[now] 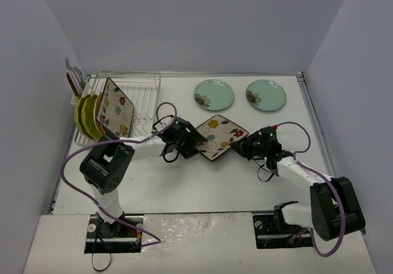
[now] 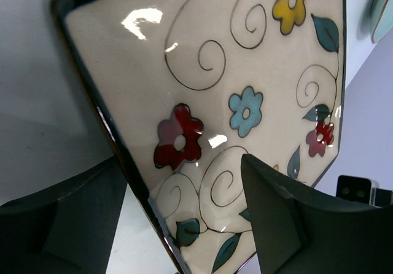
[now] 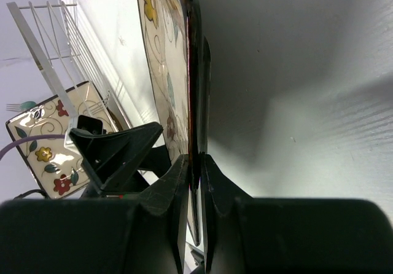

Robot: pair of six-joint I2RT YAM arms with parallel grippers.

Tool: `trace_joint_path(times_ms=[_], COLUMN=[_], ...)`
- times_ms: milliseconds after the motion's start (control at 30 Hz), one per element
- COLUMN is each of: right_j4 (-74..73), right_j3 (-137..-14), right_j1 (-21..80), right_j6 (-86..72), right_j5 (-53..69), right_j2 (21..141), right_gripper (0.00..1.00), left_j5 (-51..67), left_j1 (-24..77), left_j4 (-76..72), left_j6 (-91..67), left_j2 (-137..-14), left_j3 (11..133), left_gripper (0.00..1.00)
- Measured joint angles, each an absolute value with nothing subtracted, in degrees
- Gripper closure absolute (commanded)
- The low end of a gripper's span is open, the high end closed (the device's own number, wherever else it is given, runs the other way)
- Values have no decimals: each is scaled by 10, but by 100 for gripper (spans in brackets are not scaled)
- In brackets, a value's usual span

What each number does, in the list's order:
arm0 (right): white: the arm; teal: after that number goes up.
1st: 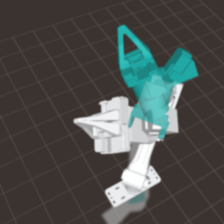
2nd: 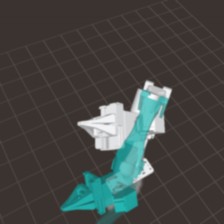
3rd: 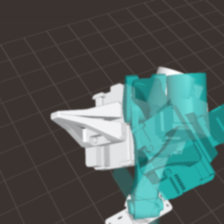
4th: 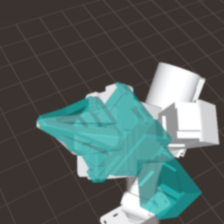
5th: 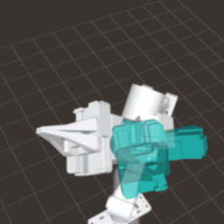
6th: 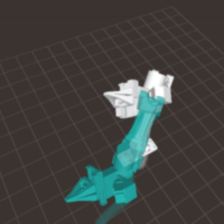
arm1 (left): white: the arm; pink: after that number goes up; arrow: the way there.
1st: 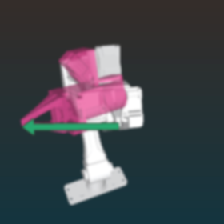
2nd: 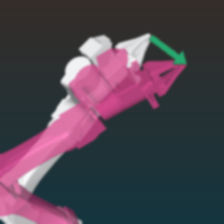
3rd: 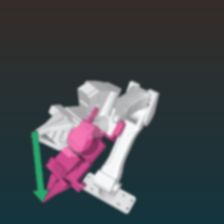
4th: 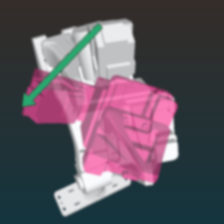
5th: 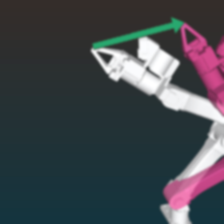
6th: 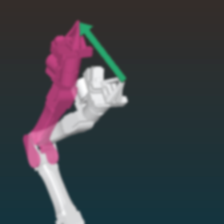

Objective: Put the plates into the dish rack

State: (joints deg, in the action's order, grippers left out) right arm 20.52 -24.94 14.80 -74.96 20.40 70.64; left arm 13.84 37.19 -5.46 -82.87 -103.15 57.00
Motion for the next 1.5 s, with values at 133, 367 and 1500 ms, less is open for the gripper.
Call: trace_joint_path(times_ms=[133,367,1500], right_j4=[213,233,136], right_j3=[-242,-220,-223], right_j1=[150,151,150], right_j6=[-755,-781,-736], right_j5=[205,213,235], right_j2=[704,694,599], right_gripper=[100,100,27], left_j5=[130,121,70], left_j1=[372,375,388], left_j4=[-77,-157,-253], left_j6=[-855,-897,-917], left_j2=[-1032,-1033,-1010], left_j3=[551,503,465], left_gripper=[50,57,100])
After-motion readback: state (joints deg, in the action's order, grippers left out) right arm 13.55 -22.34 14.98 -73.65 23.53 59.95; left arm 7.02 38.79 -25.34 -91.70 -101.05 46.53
